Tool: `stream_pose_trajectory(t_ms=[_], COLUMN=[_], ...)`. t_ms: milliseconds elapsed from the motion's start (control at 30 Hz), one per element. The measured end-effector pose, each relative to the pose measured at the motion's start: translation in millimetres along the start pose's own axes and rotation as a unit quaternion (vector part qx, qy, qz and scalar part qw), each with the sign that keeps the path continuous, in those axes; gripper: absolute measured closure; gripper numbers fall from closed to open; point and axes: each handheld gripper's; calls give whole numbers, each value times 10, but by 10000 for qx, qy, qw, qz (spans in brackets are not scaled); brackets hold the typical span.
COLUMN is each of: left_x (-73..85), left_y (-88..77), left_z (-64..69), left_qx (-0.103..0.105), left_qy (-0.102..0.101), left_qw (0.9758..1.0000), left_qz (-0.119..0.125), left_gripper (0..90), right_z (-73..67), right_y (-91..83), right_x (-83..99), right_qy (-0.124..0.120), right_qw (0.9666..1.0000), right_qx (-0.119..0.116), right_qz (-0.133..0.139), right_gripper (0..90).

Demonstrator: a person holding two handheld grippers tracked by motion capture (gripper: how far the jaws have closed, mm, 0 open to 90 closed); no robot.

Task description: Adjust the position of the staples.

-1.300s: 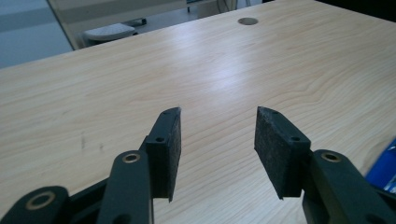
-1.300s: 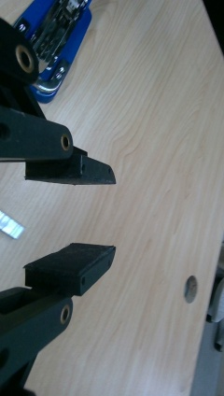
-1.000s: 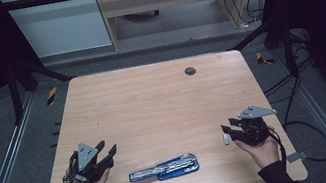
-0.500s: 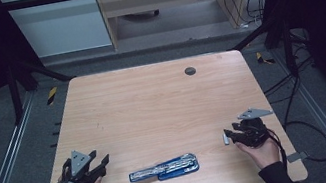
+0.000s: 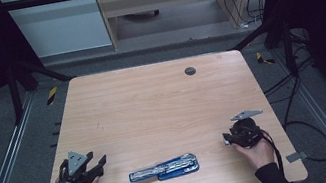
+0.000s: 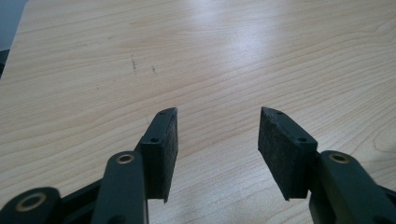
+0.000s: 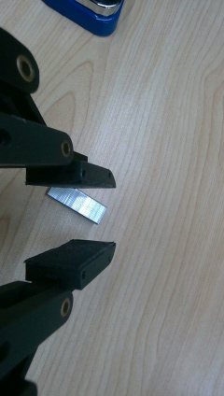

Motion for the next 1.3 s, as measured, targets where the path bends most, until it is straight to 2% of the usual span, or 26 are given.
stream_pose_trajectory(t_ms=[200, 333, 433, 633, 933, 1033, 1233, 1300], left_x=[-7, -10, -8, -12, -13, -15, -14, -15], left_y=[5, 9, 8, 9, 7, 4, 3, 4], left_z=[9, 13, 9, 16, 17, 16, 12, 16], left_qx=[-25, -39, -39, -44, -55, -60, -57, -51], left_qy=[16, 35, 52, 93, 104, 107, 110, 121], left_qw=[10000, 10000, 9999, 9999, 9999, 9999, 9999, 9999], left_qz=[-37, -49, -77, -84, -91, -81, -96, -101], left_gripper=[482, 484, 486, 488, 490, 490, 491, 491], right_z=[-2, -20, -59, -68, -91, -86, -75, -72], right_y=[40, 65, 107, 138, 160, 157, 123, 135], right_x=[-24, -45, -60, -55, -47, -48, -57, -51], right_qy=[48, 44, -31, -52, -202, -361, -372, -416], right_qw=[9998, 9997, 9995, 9992, 9984, 9977, 9974, 9972], right_qx=[23, -15, 83, 84, 73, 112, 51, 101], right_qz=[-203, -228, -317, -385, -528, -557, -621, -618], right_gripper=[661, 665, 670, 673, 779, 780, 768, 747])
Point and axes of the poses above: each handheld gripper's, and its own axes: y roughly forward along the jaws, x roughly out of its underside, z roughly to its right, and after that the axes turned 2 degrees about x, right-handed
